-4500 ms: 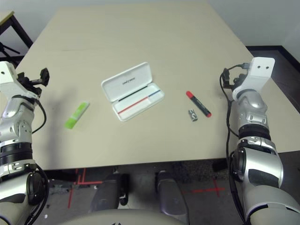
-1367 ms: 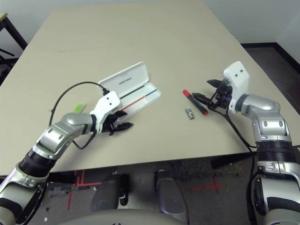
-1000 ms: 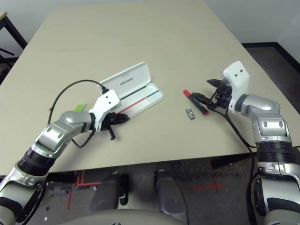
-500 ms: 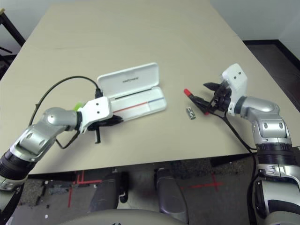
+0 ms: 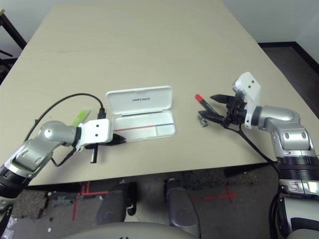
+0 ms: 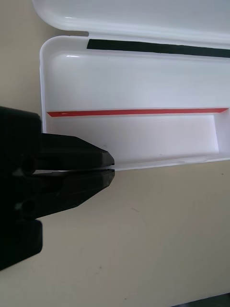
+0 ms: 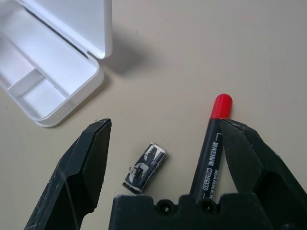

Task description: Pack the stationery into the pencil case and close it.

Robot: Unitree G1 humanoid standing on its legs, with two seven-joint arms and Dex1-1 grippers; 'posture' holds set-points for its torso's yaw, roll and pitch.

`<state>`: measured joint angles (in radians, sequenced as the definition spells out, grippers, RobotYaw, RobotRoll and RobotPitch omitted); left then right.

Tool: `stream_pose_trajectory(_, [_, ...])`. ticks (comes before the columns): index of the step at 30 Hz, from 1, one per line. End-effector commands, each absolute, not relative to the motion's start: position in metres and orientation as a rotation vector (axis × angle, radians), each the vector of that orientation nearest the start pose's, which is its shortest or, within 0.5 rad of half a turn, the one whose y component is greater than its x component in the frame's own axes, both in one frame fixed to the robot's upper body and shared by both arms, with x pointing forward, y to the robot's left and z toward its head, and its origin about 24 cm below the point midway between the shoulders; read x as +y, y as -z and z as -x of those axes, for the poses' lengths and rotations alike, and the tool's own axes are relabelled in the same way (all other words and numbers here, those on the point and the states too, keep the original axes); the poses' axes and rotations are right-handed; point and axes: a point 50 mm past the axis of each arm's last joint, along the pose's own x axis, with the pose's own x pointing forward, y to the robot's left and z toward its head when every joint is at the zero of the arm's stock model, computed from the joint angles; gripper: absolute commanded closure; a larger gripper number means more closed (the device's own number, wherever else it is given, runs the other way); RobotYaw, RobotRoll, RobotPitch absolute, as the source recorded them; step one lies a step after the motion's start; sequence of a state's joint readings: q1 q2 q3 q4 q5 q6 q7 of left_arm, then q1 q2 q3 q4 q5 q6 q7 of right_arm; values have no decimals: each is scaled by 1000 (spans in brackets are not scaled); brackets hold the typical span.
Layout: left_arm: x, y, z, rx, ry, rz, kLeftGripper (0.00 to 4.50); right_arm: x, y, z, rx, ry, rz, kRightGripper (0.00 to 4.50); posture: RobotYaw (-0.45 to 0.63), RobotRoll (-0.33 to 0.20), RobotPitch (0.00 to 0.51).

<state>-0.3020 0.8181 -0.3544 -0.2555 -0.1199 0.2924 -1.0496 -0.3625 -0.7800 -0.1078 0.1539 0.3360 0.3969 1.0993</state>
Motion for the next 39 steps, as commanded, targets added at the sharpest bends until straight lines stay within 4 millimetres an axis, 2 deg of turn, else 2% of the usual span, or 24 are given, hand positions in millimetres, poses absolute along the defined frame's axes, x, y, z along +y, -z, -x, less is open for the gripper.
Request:
stream_pose_trajectory(1, [163, -107, -249, 330, 1289, -734, 4466, -262, -138, -280, 332, -924, 285, 0, -78, 0, 160])
stream_pose_trajectory(6, [162, -106, -249, 332, 1284, -727, 4466, -262, -139, -280, 339, -928, 297, 0, -76, 0, 158])
stream_pose_trajectory(7, [162, -107, -248, 326, 1286, -723, 3974, -262, -139, -280, 339, -928, 298, 0, -77, 0, 157])
stream_pose_trajectory(8, [161, -108, -248, 322, 1288, -719, 3769, -262, -139, -280, 339, -927, 299, 0, -77, 0, 157])
stream_pose_trajectory(18, [159, -125, -238, 279, 1291, -695, 30, -262, -135, -280, 338, -926, 296, 0, -70, 0, 149])
stream_pose_trajectory(23, [162, -141, -236, 235, 1253, -678, 30, -259, -138, -282, 324, -939, 295, 0, -59, 0, 142])
stream_pose_trajectory(33, [161, -193, -229, 99, 1197, -634, 30, -260, -154, -283, 264, -928, 288, 0, -41, 0, 141])
stream_pose_trajectory(39, [153, -206, -228, 64, 1198, -628, 30, -263, -171, -285, 227, -887, 267, 0, -41, 0, 142])
